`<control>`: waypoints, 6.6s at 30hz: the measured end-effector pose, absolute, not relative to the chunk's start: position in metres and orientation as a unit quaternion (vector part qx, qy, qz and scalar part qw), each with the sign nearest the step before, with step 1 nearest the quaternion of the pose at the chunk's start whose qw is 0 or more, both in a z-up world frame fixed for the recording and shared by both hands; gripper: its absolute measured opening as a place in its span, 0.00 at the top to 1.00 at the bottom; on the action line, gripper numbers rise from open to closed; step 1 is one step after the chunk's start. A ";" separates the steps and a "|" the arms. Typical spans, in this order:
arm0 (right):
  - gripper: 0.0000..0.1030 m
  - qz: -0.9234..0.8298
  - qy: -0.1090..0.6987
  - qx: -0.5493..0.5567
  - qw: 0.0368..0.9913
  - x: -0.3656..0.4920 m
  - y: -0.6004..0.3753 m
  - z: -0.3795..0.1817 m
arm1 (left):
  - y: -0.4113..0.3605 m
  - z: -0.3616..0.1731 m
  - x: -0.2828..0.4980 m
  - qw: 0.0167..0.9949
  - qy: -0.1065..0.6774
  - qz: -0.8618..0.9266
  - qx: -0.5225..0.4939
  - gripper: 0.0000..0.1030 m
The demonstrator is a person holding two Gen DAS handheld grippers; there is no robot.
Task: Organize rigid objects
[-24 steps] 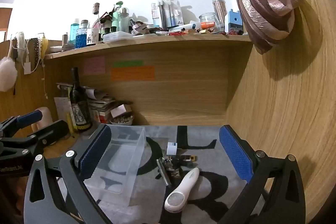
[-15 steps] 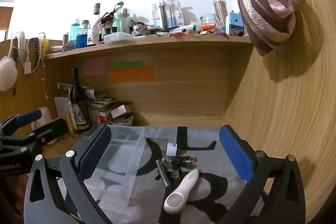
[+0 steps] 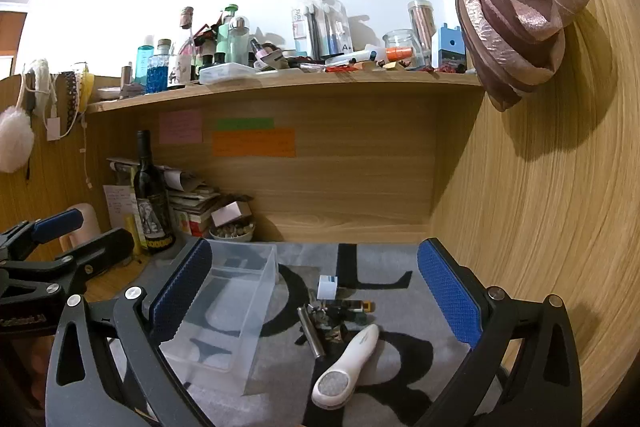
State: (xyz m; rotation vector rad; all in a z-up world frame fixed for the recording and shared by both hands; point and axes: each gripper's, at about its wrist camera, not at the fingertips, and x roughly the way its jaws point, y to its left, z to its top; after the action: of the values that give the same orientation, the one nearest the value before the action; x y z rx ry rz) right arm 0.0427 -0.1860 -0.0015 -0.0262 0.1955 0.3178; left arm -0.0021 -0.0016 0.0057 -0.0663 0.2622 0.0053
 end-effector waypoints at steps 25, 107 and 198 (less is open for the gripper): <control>0.00 0.159 0.091 -0.015 0.983 0.039 -0.183 0.000 | 0.001 0.007 0.000 0.991 0.127 0.003 -0.033 0.00; 0.49 0.198 0.418 -0.084 0.883 0.286 -0.139 -0.111 | 0.117 -0.115 0.173 0.898 0.429 -0.005 -0.094 0.86; 0.44 0.128 0.370 -0.086 0.916 0.169 -0.177 -0.092 | 0.112 -0.120 0.175 0.907 0.416 -0.013 -0.061 0.86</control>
State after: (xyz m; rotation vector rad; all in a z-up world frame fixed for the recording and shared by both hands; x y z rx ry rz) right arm 0.1687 -0.1767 -0.0921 -0.1770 0.7622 0.2635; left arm 0.1751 0.1121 -0.1204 -0.1257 0.8592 -0.0267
